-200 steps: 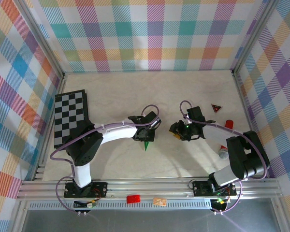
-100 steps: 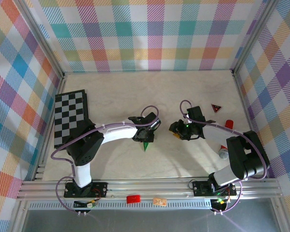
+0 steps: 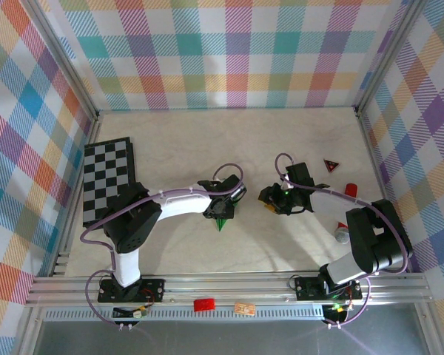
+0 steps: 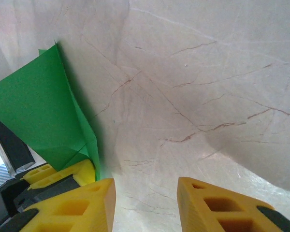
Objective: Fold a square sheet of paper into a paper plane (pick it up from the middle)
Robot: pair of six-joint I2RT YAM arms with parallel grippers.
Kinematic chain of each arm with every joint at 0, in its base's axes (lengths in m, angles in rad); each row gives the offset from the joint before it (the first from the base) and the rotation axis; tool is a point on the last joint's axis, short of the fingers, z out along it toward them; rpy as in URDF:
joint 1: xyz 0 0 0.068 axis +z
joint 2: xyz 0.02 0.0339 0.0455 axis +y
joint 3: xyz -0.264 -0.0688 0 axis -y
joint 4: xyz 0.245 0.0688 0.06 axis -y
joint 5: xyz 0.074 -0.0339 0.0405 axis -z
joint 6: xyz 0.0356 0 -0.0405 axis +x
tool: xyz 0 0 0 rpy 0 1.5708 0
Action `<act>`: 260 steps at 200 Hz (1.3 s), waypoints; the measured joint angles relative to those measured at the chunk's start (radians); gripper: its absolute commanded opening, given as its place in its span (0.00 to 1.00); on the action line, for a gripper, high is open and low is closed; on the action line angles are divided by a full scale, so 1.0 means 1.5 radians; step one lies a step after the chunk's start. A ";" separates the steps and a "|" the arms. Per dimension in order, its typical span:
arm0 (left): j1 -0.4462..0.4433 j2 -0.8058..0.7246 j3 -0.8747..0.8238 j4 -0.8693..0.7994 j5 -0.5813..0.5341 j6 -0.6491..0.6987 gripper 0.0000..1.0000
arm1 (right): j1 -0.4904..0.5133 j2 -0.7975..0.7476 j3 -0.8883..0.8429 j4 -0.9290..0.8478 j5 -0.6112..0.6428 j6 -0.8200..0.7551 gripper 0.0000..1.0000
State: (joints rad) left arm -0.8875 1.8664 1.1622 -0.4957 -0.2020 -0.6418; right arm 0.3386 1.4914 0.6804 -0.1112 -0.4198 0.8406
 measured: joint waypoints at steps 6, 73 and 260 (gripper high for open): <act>-0.003 0.000 -0.002 0.001 -0.007 -0.008 0.28 | -0.001 0.000 0.000 0.000 -0.002 -0.001 0.40; -0.050 0.004 -0.008 0.000 -0.073 -0.095 0.43 | -0.040 0.000 0.000 0.000 -0.037 -0.029 0.40; -0.063 -0.058 0.005 -0.035 -0.098 -0.161 0.44 | -0.052 -0.009 0.033 -0.040 -0.056 -0.066 0.46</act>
State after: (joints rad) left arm -0.9825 1.7790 1.1702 -0.5484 -0.3492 -0.8829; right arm 0.2604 1.4773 0.7296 -0.1711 -0.5041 0.7418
